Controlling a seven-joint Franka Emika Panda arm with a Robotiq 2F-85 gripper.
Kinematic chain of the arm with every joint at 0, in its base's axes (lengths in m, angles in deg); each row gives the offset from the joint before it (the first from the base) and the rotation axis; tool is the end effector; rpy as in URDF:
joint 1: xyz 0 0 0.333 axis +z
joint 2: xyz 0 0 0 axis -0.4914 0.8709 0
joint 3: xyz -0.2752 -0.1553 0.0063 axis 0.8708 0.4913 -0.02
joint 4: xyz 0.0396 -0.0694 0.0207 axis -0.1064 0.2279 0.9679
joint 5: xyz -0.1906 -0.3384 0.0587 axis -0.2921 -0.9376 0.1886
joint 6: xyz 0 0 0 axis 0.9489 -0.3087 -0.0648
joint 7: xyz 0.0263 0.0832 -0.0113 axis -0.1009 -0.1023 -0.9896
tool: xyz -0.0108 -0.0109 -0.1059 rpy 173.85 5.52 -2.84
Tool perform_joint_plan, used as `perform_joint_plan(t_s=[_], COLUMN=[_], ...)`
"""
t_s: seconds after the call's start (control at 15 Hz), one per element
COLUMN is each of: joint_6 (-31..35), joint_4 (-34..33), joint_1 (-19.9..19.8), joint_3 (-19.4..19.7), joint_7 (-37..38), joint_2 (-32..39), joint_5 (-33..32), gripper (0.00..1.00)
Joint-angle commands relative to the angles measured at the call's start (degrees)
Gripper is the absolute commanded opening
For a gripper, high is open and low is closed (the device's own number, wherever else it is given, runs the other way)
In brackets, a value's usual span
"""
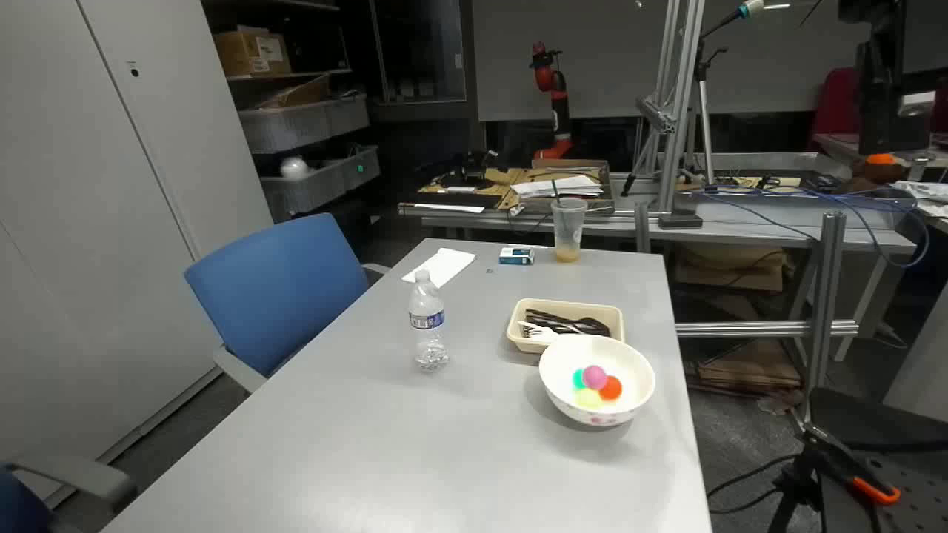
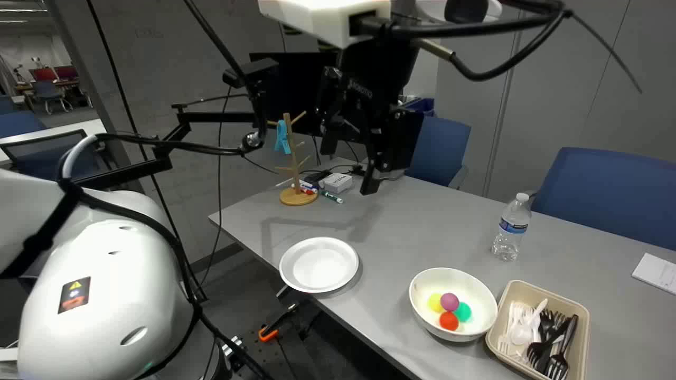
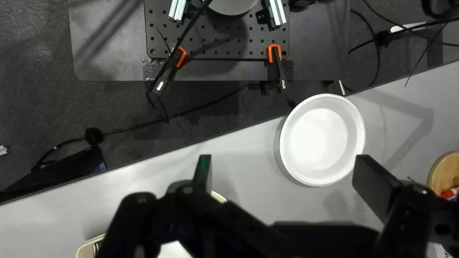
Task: Transfer the balls from the bowl to the plate
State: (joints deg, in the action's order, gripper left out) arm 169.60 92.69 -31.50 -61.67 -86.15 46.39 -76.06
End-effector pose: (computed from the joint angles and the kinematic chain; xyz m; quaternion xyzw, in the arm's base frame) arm 0.2910 -0.0985 0.5464 -0.9910 -0.0002 0.0846 0.1036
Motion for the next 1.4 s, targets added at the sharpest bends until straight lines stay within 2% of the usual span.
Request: perform_joint_plan(t_s=[0.0,0.93,1.33], joint_6=[-0.1,-0.1,3.5], joint_4=[-0.1,-0.1,0.7], joint_1=[-1.2,-1.2,-2.2], joint_3=[-0.9,-0.9,-2.1], joint_7=[-0.7,-0.7,1.1], joint_2=[0.3,0.4,-0.3], joint_5=[0.5,0.5,-1.5], gripper=[1.00,1.00,1.00])
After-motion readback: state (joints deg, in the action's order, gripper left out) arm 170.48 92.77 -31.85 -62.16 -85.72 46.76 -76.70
